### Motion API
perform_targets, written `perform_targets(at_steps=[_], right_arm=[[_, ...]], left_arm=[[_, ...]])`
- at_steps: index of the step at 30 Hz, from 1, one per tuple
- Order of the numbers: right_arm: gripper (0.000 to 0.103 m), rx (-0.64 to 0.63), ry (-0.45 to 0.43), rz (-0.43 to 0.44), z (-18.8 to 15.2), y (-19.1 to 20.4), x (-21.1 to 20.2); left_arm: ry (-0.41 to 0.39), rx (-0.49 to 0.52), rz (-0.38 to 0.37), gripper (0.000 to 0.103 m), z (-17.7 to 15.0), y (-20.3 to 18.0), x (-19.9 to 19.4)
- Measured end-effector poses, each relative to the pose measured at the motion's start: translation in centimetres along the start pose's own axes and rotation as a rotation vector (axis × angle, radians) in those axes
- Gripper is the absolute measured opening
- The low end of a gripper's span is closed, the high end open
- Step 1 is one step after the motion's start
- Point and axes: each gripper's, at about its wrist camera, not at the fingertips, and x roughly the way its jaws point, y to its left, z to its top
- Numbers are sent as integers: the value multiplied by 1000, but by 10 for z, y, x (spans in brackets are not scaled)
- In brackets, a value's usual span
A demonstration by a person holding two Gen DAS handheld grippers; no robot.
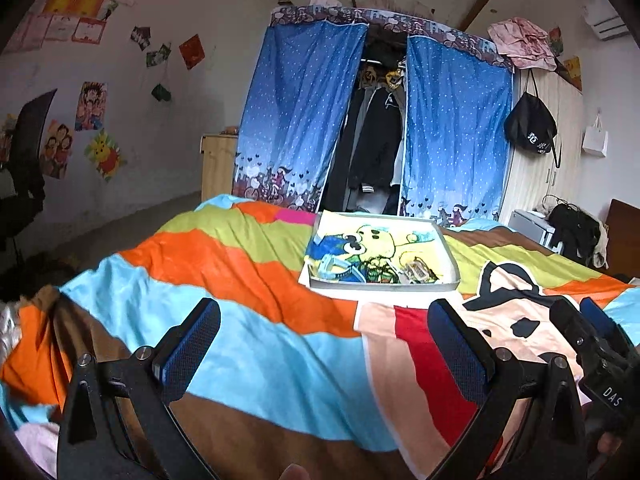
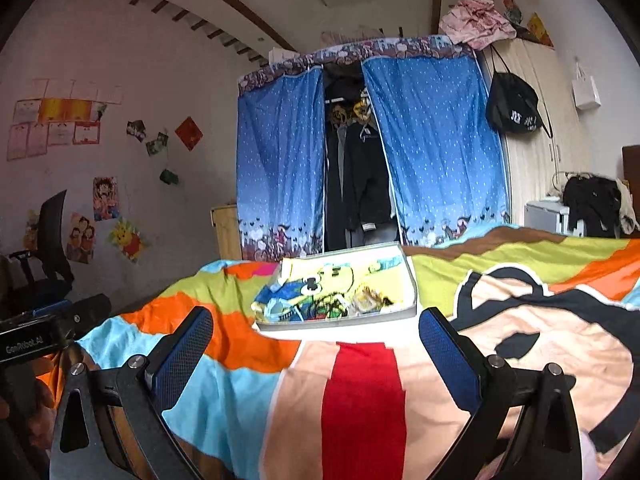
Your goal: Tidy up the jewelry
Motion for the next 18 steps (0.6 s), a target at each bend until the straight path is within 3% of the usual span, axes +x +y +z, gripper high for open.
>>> perform_targets(at_steps=[11,18], right_arm=[[103,-34,68,-38,-27,9,7],[103,-20,59,-49,-32,2,5]], left_arm=[[36,1,16,102,-34,3,-2],[35,4,32,102,-41,6,-1]])
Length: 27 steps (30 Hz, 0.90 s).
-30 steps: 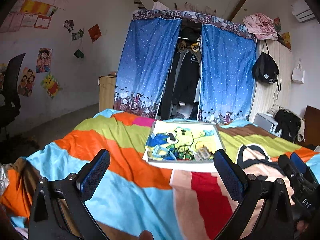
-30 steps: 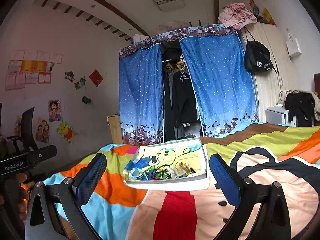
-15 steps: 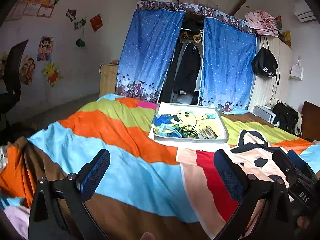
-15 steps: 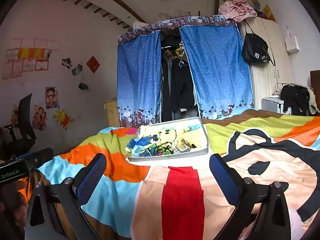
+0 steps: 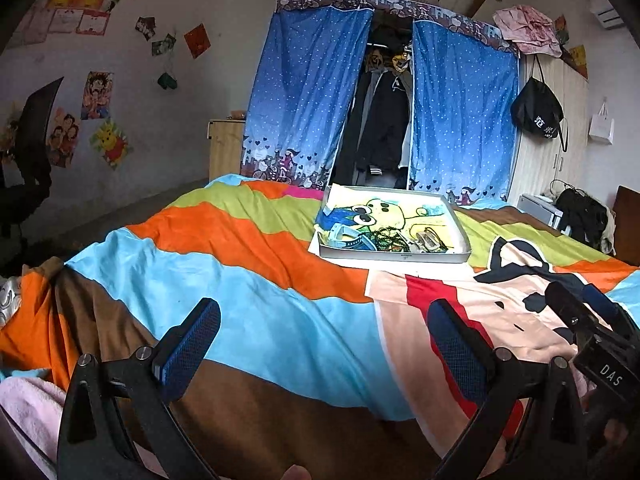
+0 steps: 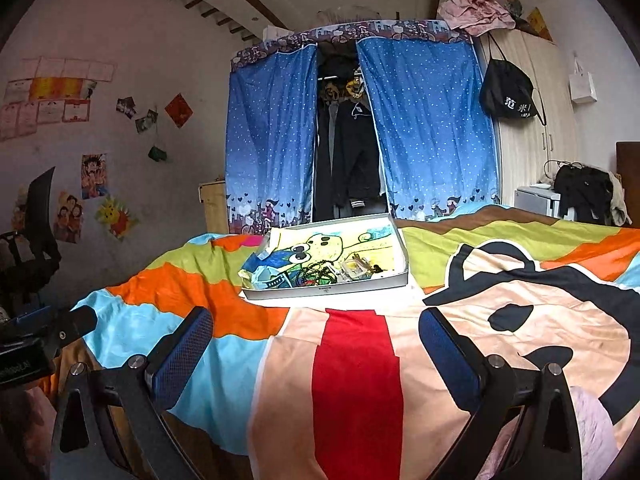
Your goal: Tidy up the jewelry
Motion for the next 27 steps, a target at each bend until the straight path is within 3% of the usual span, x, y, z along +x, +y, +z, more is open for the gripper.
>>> perform_targets(at_steps=[27], right_arm=[[103,-4,7,7,1,1,-1]], left_arm=[[-1,15,21,102,-5,7,4]])
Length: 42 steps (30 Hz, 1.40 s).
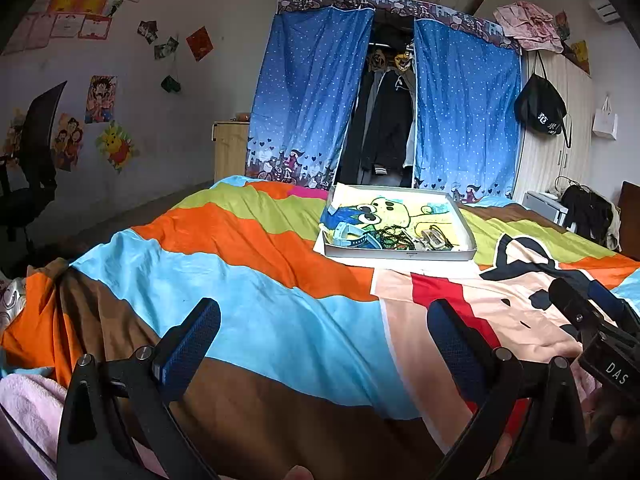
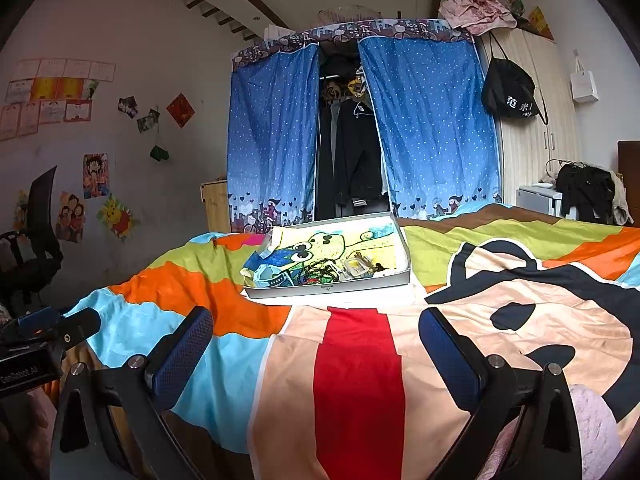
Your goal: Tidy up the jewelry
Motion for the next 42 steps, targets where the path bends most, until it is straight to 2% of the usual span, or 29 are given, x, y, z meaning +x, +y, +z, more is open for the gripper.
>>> perform_targets(at_steps=[42], right_arm=[[103,-2,7,1,-2,0,2]], left_arm=[[-1,5,0,102,0,1,0]])
